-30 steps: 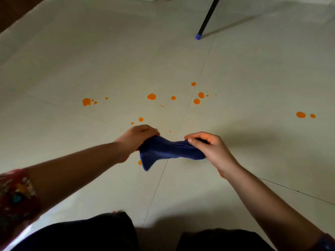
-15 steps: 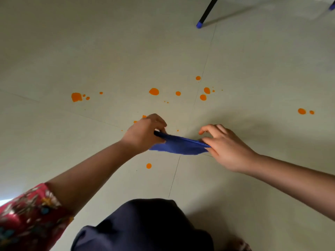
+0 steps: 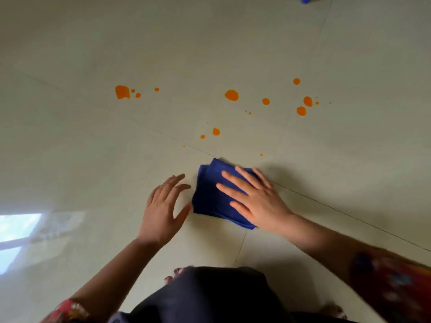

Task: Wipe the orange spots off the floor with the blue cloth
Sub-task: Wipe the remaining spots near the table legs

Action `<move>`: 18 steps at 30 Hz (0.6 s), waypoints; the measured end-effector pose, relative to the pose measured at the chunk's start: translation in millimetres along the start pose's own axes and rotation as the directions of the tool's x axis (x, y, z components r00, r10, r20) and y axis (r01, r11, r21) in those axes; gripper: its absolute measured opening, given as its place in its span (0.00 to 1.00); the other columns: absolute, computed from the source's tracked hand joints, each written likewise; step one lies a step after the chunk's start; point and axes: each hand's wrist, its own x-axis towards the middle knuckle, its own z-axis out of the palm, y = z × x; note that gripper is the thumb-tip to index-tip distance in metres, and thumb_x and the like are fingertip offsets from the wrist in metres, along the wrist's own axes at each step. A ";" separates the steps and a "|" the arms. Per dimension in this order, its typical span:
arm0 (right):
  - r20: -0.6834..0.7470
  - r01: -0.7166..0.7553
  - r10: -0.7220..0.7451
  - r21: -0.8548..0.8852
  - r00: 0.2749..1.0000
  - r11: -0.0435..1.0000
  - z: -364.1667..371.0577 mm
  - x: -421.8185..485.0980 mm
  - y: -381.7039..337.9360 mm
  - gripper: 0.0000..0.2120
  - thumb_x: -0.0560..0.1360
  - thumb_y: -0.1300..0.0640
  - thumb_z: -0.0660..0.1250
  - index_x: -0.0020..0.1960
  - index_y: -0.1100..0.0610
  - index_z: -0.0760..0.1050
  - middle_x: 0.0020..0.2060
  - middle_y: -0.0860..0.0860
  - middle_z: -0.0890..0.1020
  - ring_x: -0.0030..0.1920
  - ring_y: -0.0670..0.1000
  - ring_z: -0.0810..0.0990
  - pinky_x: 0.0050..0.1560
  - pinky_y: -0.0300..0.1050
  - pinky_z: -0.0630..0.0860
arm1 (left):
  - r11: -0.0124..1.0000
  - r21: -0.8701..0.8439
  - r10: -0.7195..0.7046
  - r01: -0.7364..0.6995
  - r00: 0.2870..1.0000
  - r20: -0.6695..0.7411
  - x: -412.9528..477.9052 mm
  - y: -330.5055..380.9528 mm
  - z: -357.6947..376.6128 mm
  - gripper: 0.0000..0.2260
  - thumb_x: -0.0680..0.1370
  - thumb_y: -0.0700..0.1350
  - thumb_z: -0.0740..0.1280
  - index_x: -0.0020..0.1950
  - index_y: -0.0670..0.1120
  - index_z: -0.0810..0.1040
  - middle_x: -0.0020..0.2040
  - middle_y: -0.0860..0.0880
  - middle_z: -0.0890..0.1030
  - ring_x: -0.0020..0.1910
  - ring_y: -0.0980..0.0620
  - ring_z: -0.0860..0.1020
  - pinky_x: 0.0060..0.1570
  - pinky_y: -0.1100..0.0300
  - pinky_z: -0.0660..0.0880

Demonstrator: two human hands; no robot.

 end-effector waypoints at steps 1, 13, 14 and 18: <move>0.014 -0.057 0.057 -0.020 0.998 0.998 10.3 15.5 -9.8 0.24 0.80 0.44 0.55 0.76 0.42 0.61 0.77 0.47 0.60 0.77 0.56 0.58 0.73 0.63 0.57 | 0.998 0.018 -0.052 0.053 0.999 -0.012 1.0 -6.4 7.0 0.20 0.78 0.56 0.57 0.68 0.51 0.70 0.75 0.52 0.64 0.75 0.51 0.60 0.70 0.53 0.60; -0.056 -0.186 0.184 -0.033 0.981 0.982 52.0 47.9 -8.9 0.25 0.81 0.47 0.48 0.78 0.47 0.56 0.78 0.48 0.57 0.77 0.55 0.56 0.75 0.57 0.52 | 0.975 0.079 -0.197 0.207 0.972 -0.126 9.6 -33.1 36.6 0.23 0.81 0.48 0.54 0.77 0.53 0.60 0.78 0.53 0.57 0.78 0.53 0.51 0.75 0.52 0.50; -0.063 -0.252 0.251 -0.017 0.966 0.968 53.1 53.4 -21.8 0.25 0.81 0.47 0.48 0.78 0.48 0.56 0.78 0.49 0.57 0.77 0.56 0.56 0.75 0.58 0.52 | 0.975 0.075 -0.196 0.207 0.971 -0.135 10.0 -33.6 36.9 0.23 0.81 0.48 0.54 0.76 0.53 0.60 0.78 0.53 0.57 0.77 0.53 0.52 0.75 0.53 0.50; -0.071 -0.281 0.282 0.024 0.957 0.959 57.8 49.1 -35.3 0.25 0.81 0.45 0.49 0.77 0.47 0.58 0.77 0.48 0.61 0.77 0.56 0.59 0.73 0.59 0.55 | 0.978 0.039 -0.192 0.203 0.961 -0.197 5.6 -33.1 36.8 0.20 0.81 0.52 0.52 0.73 0.52 0.68 0.75 0.51 0.65 0.76 0.51 0.59 0.74 0.50 0.53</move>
